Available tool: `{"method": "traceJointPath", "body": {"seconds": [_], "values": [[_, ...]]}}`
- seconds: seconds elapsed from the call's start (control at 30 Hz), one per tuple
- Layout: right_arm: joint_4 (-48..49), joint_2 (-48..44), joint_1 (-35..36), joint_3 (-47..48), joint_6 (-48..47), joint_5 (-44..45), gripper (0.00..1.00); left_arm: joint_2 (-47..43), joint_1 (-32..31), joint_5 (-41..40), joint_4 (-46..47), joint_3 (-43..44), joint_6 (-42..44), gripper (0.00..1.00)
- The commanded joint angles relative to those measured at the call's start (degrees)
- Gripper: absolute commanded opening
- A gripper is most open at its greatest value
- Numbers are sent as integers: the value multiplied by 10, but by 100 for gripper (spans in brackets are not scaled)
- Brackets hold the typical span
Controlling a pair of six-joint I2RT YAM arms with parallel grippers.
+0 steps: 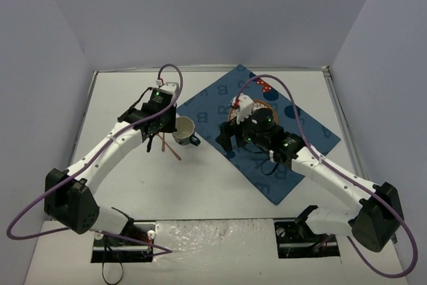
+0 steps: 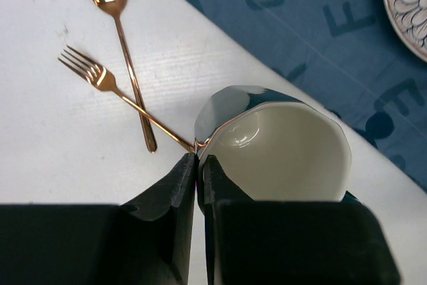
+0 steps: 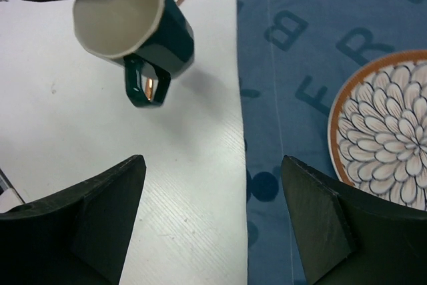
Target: Set the dinner table for one person
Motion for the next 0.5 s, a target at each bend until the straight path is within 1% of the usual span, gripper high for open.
{"method": "traceJointPath", "body": {"seconds": [0.0, 0.13, 0.23, 0.33, 0.47], "values": [[15, 44, 54, 60, -66, 49, 77, -12, -1, 34, -23, 60, -28, 0], [7, 85, 105, 99, -95, 61, 72, -11, -1, 48, -42, 73, -35, 0], [4, 118, 130, 117, -97, 87, 70, -9, -1, 56, -49, 81, -38, 0], [4, 140, 151, 130, -102, 101, 68, -6, -2, 62, -53, 84, -37, 0], [5, 165, 166, 146, -106, 117, 61, -6, -2, 72, -56, 88, -40, 0]]}}
